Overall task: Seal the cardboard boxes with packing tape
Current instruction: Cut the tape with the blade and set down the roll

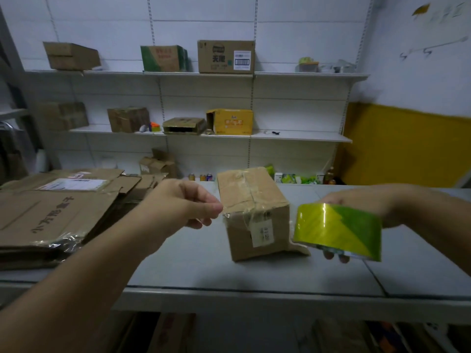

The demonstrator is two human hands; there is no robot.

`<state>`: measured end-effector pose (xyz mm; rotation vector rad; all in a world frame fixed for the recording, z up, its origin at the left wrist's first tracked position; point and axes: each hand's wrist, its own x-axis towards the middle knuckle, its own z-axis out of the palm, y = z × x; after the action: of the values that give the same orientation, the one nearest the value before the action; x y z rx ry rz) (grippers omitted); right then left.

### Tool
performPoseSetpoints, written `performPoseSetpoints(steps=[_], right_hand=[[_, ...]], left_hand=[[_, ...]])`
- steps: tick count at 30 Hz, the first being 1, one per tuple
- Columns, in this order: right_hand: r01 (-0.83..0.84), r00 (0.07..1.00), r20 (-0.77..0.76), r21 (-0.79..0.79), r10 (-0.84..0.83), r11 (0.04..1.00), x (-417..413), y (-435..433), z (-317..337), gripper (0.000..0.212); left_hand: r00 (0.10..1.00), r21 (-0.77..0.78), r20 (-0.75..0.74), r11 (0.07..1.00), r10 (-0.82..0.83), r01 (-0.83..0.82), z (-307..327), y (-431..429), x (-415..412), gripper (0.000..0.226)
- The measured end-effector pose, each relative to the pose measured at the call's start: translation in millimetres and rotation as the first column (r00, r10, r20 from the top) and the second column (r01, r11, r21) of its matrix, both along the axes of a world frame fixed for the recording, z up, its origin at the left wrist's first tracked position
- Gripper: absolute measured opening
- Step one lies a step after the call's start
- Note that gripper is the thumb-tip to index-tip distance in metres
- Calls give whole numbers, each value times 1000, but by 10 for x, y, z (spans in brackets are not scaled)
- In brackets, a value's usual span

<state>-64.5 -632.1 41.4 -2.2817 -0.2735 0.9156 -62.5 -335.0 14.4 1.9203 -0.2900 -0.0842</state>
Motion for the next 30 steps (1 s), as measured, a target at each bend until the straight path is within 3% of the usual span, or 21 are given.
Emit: performPoseSetpoints(steps=[3, 6, 9, 13, 16, 22, 30], right_hand=[[-10, 1000, 20, -205, 14, 979, 133, -59, 134, 13], [84, 991, 129, -419, -32, 904, 209, -265, 231, 23], [178, 982, 132, -375, -137, 910, 233, -462, 285, 32], [173, 984, 111, -361, -142, 916, 285, -539, 234, 37], [184, 982, 120, -377, -149, 908, 349, -589, 205, 43], [226, 972, 163, -435, -171, 872, 574, -544, 146, 42], [309, 945, 211, -327, -249, 893, 874, -569, -11, 34]], left_hand=[[997, -103, 8, 992, 80, -79, -145, 54, -29, 7], [988, -228, -8, 962, 152, -150, -244, 186, -18, 13], [993, -291, -16, 950, 115, -115, -316, 169, -6, 25], [997, -330, -59, 941, 57, -73, -394, 91, 101, 18], [996, -310, -72, 948, 50, -70, -487, 90, 176, 6], [996, -229, -83, 974, -27, 7, -624, 71, 351, 9], [988, -150, -69, 980, -139, 128, -674, 81, 548, 13]])
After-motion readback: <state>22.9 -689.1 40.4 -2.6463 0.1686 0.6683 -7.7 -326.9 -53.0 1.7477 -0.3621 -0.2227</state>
